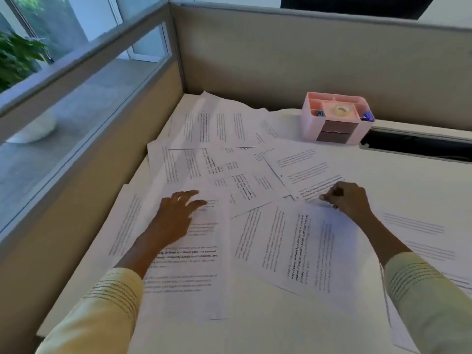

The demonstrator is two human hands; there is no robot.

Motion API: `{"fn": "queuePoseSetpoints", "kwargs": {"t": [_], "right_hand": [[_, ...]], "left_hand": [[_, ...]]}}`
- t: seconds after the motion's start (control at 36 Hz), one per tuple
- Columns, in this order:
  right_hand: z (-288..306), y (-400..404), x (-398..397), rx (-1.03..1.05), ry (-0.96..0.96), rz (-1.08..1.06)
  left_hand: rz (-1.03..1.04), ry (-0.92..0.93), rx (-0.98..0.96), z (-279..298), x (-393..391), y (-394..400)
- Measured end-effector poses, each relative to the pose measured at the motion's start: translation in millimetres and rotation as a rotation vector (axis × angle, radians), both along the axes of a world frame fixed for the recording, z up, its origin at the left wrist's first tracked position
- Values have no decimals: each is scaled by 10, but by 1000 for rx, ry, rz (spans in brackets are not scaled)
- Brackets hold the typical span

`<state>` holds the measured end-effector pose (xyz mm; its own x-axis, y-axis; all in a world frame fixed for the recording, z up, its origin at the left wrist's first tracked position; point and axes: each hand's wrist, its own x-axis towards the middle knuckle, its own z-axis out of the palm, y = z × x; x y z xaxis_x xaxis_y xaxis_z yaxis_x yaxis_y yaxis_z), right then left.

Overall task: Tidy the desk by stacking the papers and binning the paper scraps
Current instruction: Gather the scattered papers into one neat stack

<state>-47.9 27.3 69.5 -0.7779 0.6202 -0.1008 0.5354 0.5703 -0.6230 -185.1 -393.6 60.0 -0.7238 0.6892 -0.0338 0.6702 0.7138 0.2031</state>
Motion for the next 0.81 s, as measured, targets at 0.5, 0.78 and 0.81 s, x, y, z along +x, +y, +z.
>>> {"fn": "queuePoseSetpoints", "kwargs": {"t": [0.5, 0.78, 0.81], "right_hand": [[32, 295, -166, 232, -483, 7], [45, 309, 104, 205, -339, -85], [47, 254, 121, 242, -264, -66]], "left_hand": [[-266, 66, -255, 179, 60, 568], [-431, -246, -341, 116, 202, 808], [-439, -197, -363, 135, 189, 817]]}}
